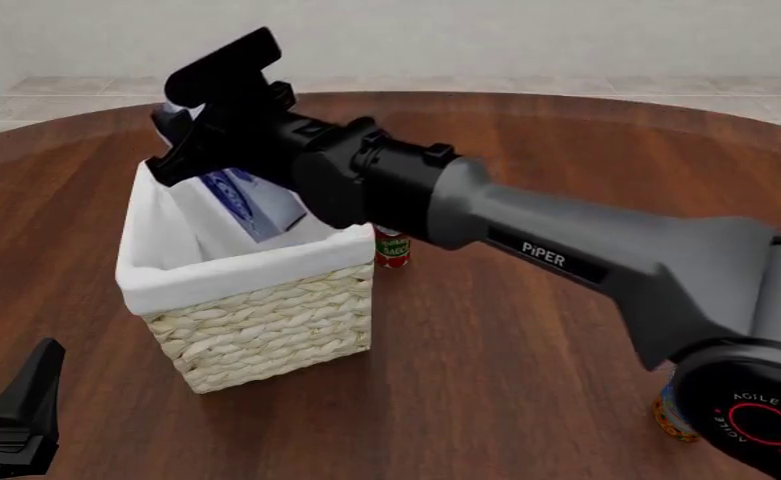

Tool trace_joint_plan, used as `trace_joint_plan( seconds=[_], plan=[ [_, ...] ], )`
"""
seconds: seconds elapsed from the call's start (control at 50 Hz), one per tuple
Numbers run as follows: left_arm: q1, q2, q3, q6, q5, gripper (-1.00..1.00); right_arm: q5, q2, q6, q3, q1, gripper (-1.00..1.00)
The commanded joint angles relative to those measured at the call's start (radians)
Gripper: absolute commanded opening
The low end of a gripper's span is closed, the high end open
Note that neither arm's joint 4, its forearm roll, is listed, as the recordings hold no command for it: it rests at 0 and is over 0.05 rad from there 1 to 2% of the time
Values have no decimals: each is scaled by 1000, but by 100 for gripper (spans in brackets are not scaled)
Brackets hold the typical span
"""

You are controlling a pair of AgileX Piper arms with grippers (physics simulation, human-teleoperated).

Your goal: Pick up the cream cheese box, and put it in the basket.

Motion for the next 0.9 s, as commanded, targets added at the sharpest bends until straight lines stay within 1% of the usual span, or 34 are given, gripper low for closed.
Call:
trace_joint_plan(
  seconds=[0.02,0.44,0.9],
  plan=[
    [0,0,0,0,0,100,7,16,12,-27,4,-100],
    [0,0,0,0,0,100,41,85,2,-105,-3,-100],
    [0,0,0,0,0,100,67,125,-2,-162,5,-100]
  ],
)
